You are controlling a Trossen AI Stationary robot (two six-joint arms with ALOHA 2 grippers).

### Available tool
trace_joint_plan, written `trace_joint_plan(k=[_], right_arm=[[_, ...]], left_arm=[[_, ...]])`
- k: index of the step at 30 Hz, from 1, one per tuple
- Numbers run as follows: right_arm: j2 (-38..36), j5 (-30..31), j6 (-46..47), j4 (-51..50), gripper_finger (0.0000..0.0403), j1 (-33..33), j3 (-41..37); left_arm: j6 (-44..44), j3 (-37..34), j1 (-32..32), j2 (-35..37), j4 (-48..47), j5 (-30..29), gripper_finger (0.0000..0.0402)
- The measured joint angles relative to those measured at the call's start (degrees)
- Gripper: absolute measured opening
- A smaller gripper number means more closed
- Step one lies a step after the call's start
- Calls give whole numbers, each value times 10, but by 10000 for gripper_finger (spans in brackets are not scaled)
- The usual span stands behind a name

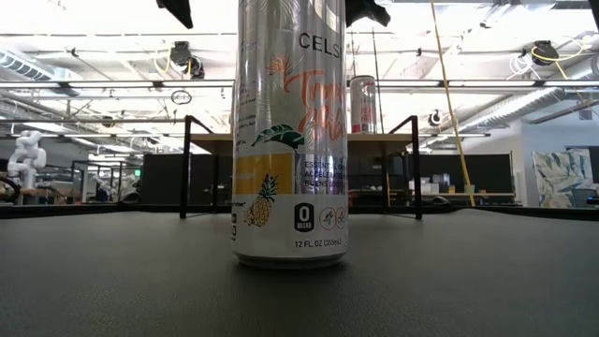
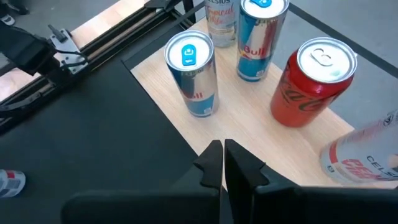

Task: Place canned beverage on shelf
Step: Put the white-yellow soda can on the shelf

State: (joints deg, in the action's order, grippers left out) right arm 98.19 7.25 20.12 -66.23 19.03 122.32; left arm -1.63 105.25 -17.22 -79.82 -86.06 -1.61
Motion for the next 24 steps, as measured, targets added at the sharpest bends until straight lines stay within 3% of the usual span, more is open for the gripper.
trace_joint_plan(k=[10, 24], right_arm=[[0, 0, 3, 22, 0, 0, 0], [0, 0, -13, 67, 0, 0, 0]], left_arm=[[12, 0, 67, 2, -1, 0, 216], [12, 0, 95, 1, -2, -2, 216]])
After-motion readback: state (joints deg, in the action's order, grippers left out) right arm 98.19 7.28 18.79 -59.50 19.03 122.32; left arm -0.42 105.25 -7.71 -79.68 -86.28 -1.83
